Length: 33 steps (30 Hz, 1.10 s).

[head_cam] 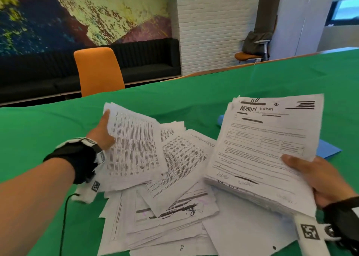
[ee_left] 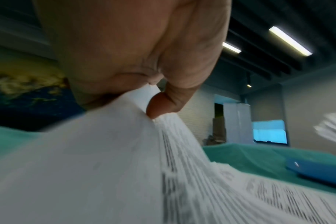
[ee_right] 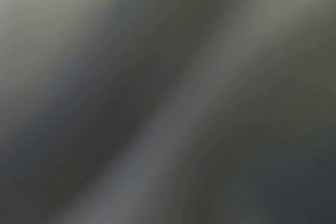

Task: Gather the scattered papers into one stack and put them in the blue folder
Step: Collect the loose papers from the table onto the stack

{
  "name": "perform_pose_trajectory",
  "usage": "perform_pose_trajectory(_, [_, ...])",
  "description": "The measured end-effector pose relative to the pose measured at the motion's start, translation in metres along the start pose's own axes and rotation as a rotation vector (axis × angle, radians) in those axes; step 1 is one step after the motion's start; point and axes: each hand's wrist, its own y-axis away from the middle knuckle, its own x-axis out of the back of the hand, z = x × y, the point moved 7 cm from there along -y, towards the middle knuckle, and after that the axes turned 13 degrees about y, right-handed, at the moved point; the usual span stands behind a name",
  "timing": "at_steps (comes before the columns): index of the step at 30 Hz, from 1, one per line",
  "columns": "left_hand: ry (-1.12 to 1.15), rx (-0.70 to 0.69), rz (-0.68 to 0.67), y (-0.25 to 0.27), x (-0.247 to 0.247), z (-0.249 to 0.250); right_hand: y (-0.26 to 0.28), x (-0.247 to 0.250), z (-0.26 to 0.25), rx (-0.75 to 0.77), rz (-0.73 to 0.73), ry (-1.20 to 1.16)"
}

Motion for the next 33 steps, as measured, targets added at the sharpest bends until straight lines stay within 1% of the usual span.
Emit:
perform_pose_trajectory(2, [0.024,-0.019,0.001,0.000,0.005,-0.002,-0.001,0.001,0.001,0.008,-0.003,-0.013])
perform_pose_trajectory(5, [-0.006,-0.027,-0.086,0.000,-0.010,0.009,0.001,-0.002,0.004,-0.004,-0.039,-0.034])
perform_pose_trajectory(10, [-0.264,-0.142,-0.369,0.007,-0.082,0.056,0.005,-0.004,0.001,-0.020,-0.076,-0.026])
perform_pose_trajectory(12, [-0.342,-0.230,-0.428,0.007,-0.109,0.072,0.005,-0.004,0.001,-0.021,-0.086,-0.019])
perform_pose_trajectory(14, [-0.355,-0.286,-0.380,0.005,-0.122,0.085,0.007,-0.003,0.003,-0.021,-0.081,-0.014])
perform_pose_trajectory(16, [-0.326,-0.285,-0.259,0.003,-0.117,0.094,0.009,-0.005,0.006,-0.031,-0.083,-0.024])
perform_pose_trajectory(19, [-0.173,-0.279,-0.051,-0.004,-0.083,0.110,0.011,-0.005,0.015,-0.026,-0.086,-0.052])
perform_pose_trajectory(20, [-0.119,-0.290,-0.015,-0.006,-0.070,0.114,0.012,-0.002,0.015,-0.010,-0.067,-0.071])
perform_pose_trajectory(21, [-0.078,-0.294,-0.006,-0.007,-0.060,0.117,0.012,0.002,0.013,0.015,-0.040,-0.087])
perform_pose_trajectory(22, [-0.046,-0.287,-0.028,-0.005,-0.052,0.119,0.012,0.007,0.009,0.046,-0.008,-0.104])
perform_pose_trajectory(23, [-0.017,-0.264,-0.084,-0.003,-0.045,0.120,0.012,0.012,0.004,0.077,0.020,-0.126])
perform_pose_trajectory(25, [-0.027,-0.200,-0.261,0.011,-0.043,0.122,0.012,0.023,-0.009,0.125,0.053,-0.166])
perform_pose_trajectory(26, [-0.100,-0.182,-0.357,0.023,-0.048,0.124,0.011,0.028,-0.014,0.137,0.059,-0.181])
perform_pose_trajectory(28, [-0.301,-0.211,-0.507,0.046,-0.065,0.125,0.010,0.038,-0.022,0.137,0.078,-0.210])
perform_pose_trajectory(30, [-0.450,-0.249,-0.579,0.067,-0.090,0.120,0.011,0.045,-0.027,0.143,0.090,-0.234])
perform_pose_trajectory(32, [-0.443,-0.248,-0.673,0.092,-0.120,0.118,0.014,0.050,-0.030,0.143,0.102,-0.253])
perform_pose_trajectory(33, [-0.442,-0.273,-0.722,0.107,-0.135,0.121,0.016,0.051,-0.030,0.146,0.108,-0.261])
